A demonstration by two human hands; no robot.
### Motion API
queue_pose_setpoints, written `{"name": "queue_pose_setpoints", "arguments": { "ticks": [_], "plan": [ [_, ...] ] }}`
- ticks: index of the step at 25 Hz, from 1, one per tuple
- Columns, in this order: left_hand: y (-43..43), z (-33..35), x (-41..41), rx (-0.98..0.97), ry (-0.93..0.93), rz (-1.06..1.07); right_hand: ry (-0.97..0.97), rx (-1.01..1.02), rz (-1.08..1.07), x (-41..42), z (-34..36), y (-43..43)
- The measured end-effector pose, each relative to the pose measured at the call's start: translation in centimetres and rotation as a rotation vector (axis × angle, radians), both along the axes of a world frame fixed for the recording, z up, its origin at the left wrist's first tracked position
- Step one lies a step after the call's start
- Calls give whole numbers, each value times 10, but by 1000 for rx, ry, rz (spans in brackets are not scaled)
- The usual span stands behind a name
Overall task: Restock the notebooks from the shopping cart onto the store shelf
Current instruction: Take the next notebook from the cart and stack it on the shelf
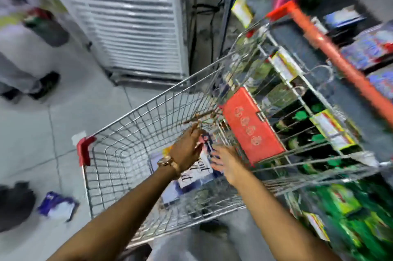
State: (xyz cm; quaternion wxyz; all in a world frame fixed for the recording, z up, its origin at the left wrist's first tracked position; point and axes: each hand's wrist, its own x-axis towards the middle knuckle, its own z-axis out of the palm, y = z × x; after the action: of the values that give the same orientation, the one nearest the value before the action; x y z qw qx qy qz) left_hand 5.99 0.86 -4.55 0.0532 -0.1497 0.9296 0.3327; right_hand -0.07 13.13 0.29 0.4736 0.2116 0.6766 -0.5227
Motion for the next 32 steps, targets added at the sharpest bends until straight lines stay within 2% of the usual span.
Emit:
{"name": "queue_pose_setpoints", "arguments": {
  "ticks": [1, 3, 6, 8, 10, 17, 21, 24, 26, 28, 32],
  "plan": [
    [-13, -24, 16, -5, -112, 7, -166, -22, -21, 12, -19, -6],
    [-32, -59, 34, -38, -322, 27, -375, -2, -44, 28, -50, -15],
    [-51, -108, 42, -23, -494, 50, -468, 222, 51, 39, -104, -27],
    [-56, -136, 43, -44, -550, 43, -541, 321, 80, 42, -140, -33],
    [-57, -162, 37, -91, -576, 63, -613, 372, 8, 46, -171, -33],
    [-44, -211, 21, -337, -583, 38, -728, 365, -250, 45, -217, -28],
    [-46, -200, 12, -376, -581, 69, -697, 303, -278, 49, -219, -27],
    [-59, -184, -3, -200, -592, 117, -634, 283, -278, 51, -208, -30],
    [-60, -161, -12, -121, -601, 51, -600, 291, -254, 54, -192, -27],
    [-59, -132, -18, -182, -592, -6, -578, 276, -257, 55, -175, -26],
    [-51, -39, -27, -272, -467, 35, -521, 210, -239, 45, -116, -28]
  ]
}}
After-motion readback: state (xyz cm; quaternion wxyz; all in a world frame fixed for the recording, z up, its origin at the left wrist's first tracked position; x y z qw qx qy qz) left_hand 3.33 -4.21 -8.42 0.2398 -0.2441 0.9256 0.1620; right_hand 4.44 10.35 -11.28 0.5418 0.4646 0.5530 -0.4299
